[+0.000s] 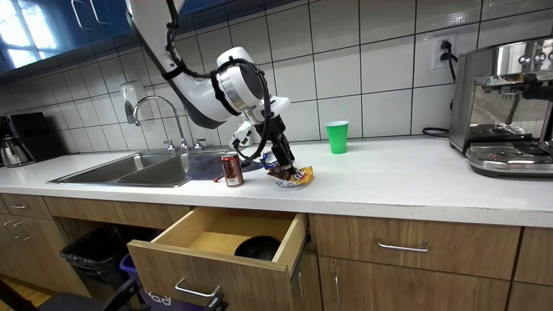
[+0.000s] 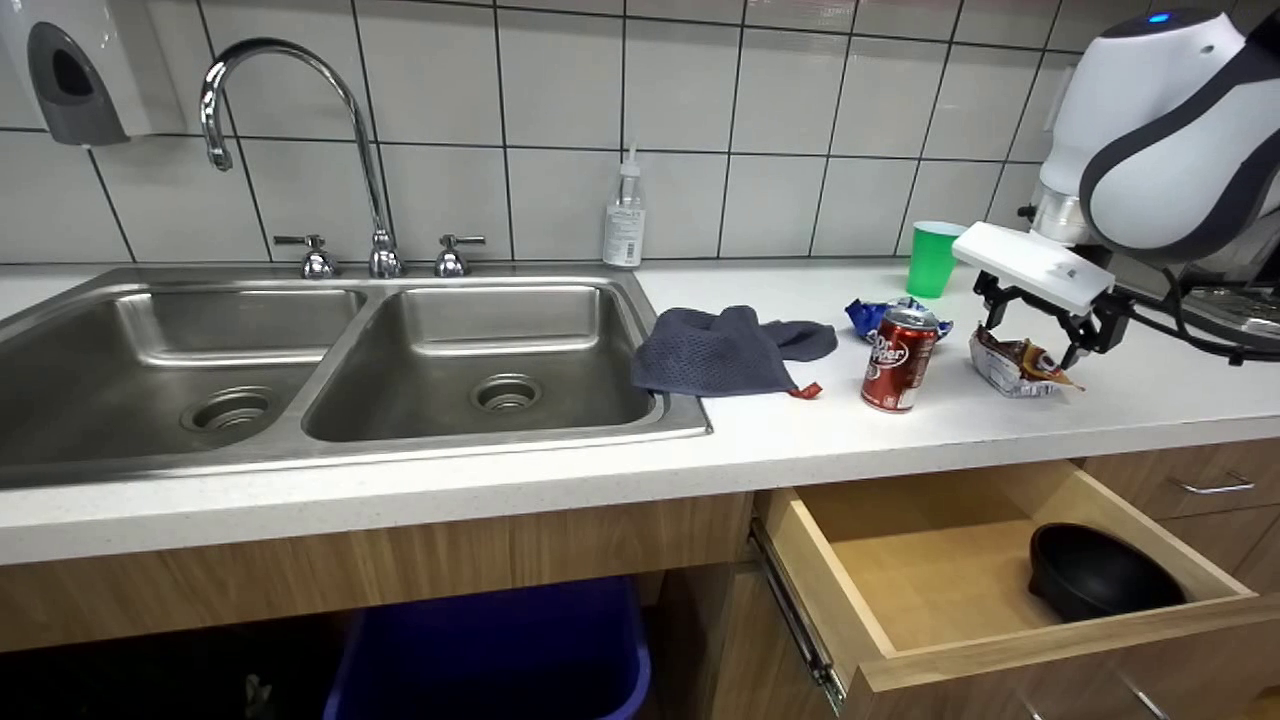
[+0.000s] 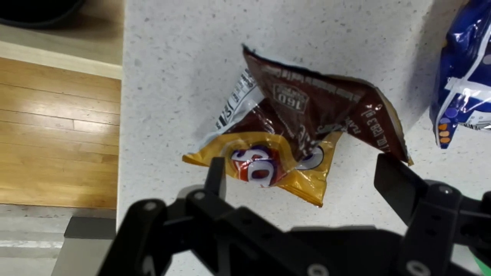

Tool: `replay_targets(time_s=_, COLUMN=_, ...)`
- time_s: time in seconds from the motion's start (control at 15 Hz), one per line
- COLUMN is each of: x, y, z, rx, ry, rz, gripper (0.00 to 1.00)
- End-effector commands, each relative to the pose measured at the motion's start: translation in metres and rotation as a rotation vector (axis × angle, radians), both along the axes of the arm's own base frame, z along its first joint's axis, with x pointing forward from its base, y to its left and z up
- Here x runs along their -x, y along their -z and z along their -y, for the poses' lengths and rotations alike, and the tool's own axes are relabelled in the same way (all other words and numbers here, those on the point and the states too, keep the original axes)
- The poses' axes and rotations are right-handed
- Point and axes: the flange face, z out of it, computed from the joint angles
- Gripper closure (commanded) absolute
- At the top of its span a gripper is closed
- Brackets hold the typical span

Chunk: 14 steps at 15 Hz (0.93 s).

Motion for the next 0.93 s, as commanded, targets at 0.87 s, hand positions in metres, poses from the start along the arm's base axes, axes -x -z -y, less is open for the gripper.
replay_targets(time_s=0.87, x=-0.0145, y=-0.0019, z=-0.0028, rx=-0.012, ry=0.045, rz=0.027, gripper=0.00)
